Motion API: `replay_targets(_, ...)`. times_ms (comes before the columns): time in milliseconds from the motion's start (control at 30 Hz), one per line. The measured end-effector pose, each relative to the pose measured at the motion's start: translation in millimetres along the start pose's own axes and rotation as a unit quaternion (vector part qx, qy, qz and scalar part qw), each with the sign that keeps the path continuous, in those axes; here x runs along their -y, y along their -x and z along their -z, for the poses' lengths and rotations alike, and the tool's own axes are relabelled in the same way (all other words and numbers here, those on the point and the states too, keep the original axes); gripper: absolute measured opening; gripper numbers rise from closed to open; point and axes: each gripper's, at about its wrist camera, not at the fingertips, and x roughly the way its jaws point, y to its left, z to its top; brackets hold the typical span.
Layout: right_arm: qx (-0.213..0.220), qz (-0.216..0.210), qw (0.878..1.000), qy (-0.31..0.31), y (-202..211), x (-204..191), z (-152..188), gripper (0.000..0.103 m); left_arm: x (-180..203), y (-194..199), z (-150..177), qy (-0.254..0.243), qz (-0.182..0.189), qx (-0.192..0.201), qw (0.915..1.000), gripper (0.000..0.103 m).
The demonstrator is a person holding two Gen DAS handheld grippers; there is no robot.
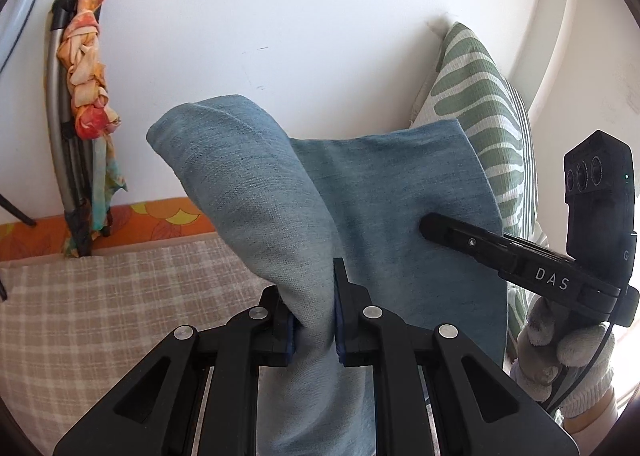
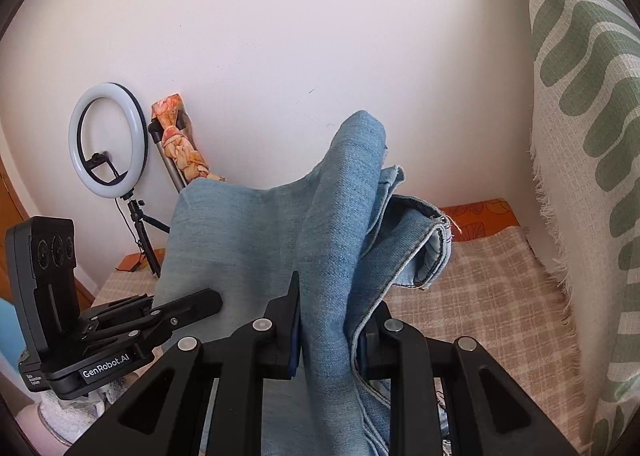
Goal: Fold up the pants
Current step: 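Lower the folded jeans onto the bed and open both tools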
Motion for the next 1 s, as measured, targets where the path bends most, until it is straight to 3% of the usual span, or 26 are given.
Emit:
replay_targets(267, -0.014, 0.013, 1.000, 0.001, -53.2, 26.4, -25.7, 0.020, -14.2, -53.9, -20.8, 0.005, -0.005, -0.007, 0.9999, 0.013)
replay_targets(600, -0.043, 0.039, 0.998, 0.004, -113.4, 56.0, -26.6, 0.020, -33.5, -110.7, -21.6, 0.021, -0.021, -0.028, 0.9992, 0.013)
replay_targets(733, -0.058, 0.076, 0.995, 0.021, -128.1, 61.9, -24.6, 0.021, -36.1, -122.7, -21.7, 0.003, -0.045, -0.039, 0.9982, 0.013)
replay_targets(867, -0.064, 0.127, 0.989, 0.034, -135.9, 65.8, -22.9, 0.038, -42.7, -129.5, -20.3, -0.010, -0.082, -0.056, 0.9950, 0.023)
replay_targets(1000, -0.067, 0.191, 0.979, 0.028, -138.5, 71.0, -21.1, 0.043, -51.7, -128.1, -17.0, -0.003, -0.113, -0.065, 0.9915, 0.024)
